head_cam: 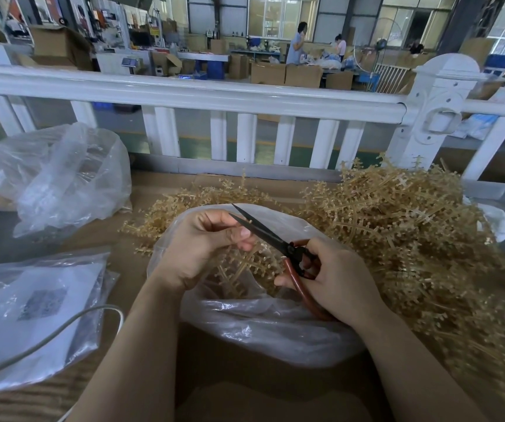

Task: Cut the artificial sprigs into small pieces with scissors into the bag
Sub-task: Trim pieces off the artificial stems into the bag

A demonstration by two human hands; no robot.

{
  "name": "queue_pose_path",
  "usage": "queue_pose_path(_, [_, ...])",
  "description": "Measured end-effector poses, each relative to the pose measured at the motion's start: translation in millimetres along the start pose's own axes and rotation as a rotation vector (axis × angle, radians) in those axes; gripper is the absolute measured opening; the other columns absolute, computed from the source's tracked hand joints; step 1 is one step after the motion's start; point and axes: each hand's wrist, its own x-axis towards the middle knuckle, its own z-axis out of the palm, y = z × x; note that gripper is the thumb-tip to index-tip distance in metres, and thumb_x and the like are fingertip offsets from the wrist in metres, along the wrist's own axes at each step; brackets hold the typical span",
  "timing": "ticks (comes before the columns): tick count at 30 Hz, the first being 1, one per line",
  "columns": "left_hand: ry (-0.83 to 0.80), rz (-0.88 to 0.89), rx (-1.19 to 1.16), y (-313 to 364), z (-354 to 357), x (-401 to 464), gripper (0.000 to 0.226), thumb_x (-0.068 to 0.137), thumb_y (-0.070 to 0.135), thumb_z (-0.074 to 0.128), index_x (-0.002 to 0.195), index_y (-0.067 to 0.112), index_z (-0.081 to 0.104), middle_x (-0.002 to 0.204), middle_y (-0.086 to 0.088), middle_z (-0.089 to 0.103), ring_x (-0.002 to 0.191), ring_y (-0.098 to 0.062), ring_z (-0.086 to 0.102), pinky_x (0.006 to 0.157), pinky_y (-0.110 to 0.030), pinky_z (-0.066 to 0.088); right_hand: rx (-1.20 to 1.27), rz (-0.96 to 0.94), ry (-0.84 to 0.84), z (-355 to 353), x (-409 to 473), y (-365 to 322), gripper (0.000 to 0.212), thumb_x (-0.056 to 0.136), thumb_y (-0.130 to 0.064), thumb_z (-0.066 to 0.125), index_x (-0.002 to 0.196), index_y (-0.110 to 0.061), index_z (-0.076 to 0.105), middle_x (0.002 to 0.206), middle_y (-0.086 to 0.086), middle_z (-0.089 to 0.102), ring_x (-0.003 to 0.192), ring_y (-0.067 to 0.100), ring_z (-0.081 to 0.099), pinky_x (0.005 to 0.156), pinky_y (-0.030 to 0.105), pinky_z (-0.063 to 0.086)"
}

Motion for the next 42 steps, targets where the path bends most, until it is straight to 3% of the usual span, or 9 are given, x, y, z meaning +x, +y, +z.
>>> queue_pose_path(7, [0.024,-0.011,-0.004,-1,-1,0,0.004,0.073,0.006,0.074,0.075,0.008,0.077,0.073,-0.014,0.073,0.067,-0.02,0.07,0.065,-0.024,0.056,-0.007,0.025,-0.008,1,0,0,0.078,0.059,-0.095,0.045,0.101,-0.032,0.065,0.079,-0.02,0.062,0.074,-0.001,0.059,0.065,0.023,0.052])
queue_pose_path(13, [0.008,-0.002,-0.002,-1,-1,-1,0.01,0.075,0.007,0.07,0.079,0.012,0.078,0.072,-0.009,0.073,0.066,-0.017,0.069,0.064,-0.022,0.055,-0.034,-0.004,0.017,0,-2,0,0.069,0.064,-0.093,0.048,0.101,-0.036,0.06,0.074,-0.031,0.05,0.07,-0.014,0.049,0.058,0.007,0.031])
queue_pose_path(17, [0.019,-0.033,-0.009,0,-1,0,0.013,0.075,0.005,0.067,0.078,0.012,0.078,0.071,-0.009,0.071,0.064,-0.015,0.065,0.063,-0.02,0.053,-0.024,-0.014,-0.003,2,-1,3,0.052,0.069,-0.087,0.052,0.099,-0.045,0.049,0.077,-0.03,0.052,0.073,-0.012,0.053,0.061,0.01,0.039])
queue_pose_path(20, [0.014,-0.015,0.037,0,3,1,0.015,0.082,-0.009,0.063,0.082,0.003,0.072,0.072,-0.012,0.068,0.065,-0.016,0.061,0.063,-0.021,0.051,-0.01,-0.015,-0.008,3,-1,4,0.048,0.074,-0.081,0.052,0.101,-0.041,0.053,0.08,-0.029,0.055,0.075,-0.008,0.056,0.064,0.016,0.048])
queue_pose_path(24, [0.04,-0.022,0.084,-1,4,2,0.021,0.086,-0.009,0.061,0.082,0.008,0.073,0.071,-0.012,0.064,0.065,-0.016,0.059,0.063,-0.021,0.051,-0.007,-0.02,0.006,4,-1,4,0.035,0.08,-0.068,0.058,0.101,-0.041,0.052,0.081,-0.033,0.051,0.079,-0.011,0.057,0.061,0.01,0.043])
queue_pose_path(28, [0.01,-0.037,0.192,-2,6,3,0.006,0.076,0.01,0.067,0.077,0.012,0.073,0.069,-0.009,0.063,0.066,-0.022,0.055,0.066,-0.03,0.046,-0.027,-0.02,0.007,5,-2,7,0.029,0.083,-0.059,0.064,0.101,-0.036,0.058,0.079,-0.032,0.05,0.071,-0.01,0.053,0.062,0.013,0.043])
queue_pose_path(33, [0.002,-0.033,0.203,-5,6,4,0.005,0.079,0.01,0.066,0.08,0.01,0.071,0.07,-0.01,0.064,0.069,-0.027,0.053,0.071,-0.043,0.04,-0.045,-0.019,0.012,7,-1,10,0.026,0.085,-0.053,0.07,0.101,-0.036,0.059,0.079,-0.032,0.05,0.071,-0.012,0.052,0.061,0.009,0.038])
queue_pose_path(40, [-0.029,0.001,0.166,-4,4,3,0.026,0.089,-0.01,0.059,0.081,0.012,0.073,0.071,-0.012,0.063,0.067,-0.019,0.056,0.065,-0.026,0.049,-0.055,-0.024,0.02,10,-1,12,0.028,0.086,-0.052,0.072,0.103,-0.033,0.063,0.08,-0.03,0.052,0.071,-0.012,0.05,0.062,0.009,0.037])
queue_pose_path(42, [-0.022,0.0,0.131,-4,5,3,0.024,0.088,-0.012,0.057,0.084,0.007,0.071,0.071,-0.013,0.062,0.066,-0.016,0.057,0.063,-0.023,0.05,-0.05,-0.029,0.027,9,-1,11,0.025,0.085,-0.052,0.074,0.1,-0.038,0.058,0.077,-0.033,0.049,0.072,-0.015,0.051,0.06,0.008,0.035])
